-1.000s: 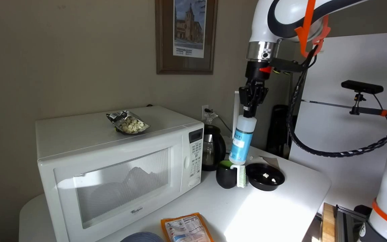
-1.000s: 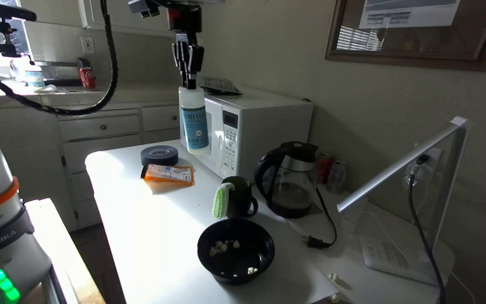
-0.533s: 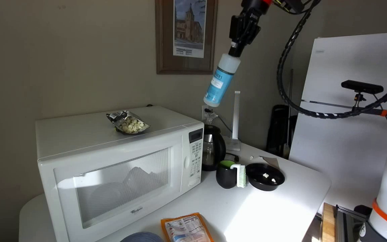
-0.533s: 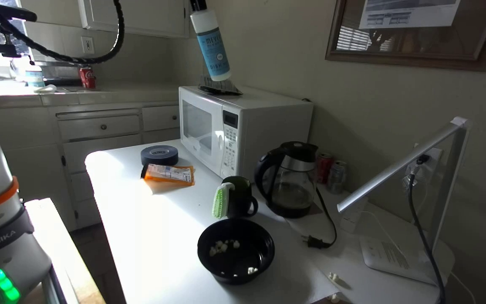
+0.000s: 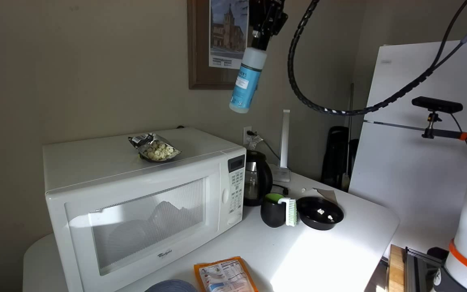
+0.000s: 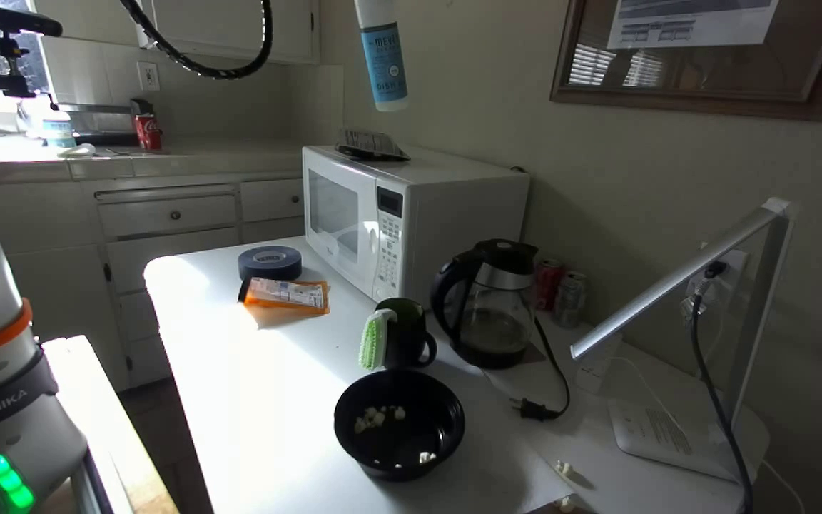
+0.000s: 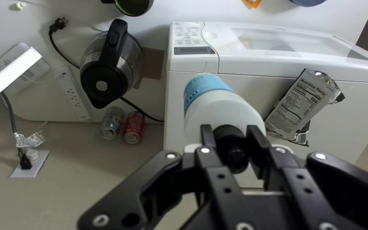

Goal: Put the bottle with a blue label on top of the microwave.

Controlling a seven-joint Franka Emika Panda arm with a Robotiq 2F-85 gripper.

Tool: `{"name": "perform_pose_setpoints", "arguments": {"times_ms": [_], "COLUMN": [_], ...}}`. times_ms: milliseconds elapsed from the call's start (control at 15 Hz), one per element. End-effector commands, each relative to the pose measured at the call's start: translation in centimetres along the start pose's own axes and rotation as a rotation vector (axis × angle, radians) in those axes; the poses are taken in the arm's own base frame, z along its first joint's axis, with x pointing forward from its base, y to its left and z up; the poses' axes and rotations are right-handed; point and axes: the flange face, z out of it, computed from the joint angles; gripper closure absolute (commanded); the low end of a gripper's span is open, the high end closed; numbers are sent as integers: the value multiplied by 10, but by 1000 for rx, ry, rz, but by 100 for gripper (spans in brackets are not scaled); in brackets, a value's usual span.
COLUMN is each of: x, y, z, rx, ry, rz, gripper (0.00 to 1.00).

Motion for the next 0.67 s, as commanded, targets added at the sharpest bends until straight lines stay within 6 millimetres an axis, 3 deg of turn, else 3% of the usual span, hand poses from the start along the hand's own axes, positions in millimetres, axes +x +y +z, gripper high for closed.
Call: {"name": "perform_pose_setpoints", "arguments": {"times_ms": [0, 400, 600], "x": [50, 110, 126], "y": [-2, -8, -9], "z": [15, 45, 73], "rx": [-8, 5, -1], "ry": [-82, -101, -139], "rz": [57, 104, 125], "gripper": [93, 93, 93]}}
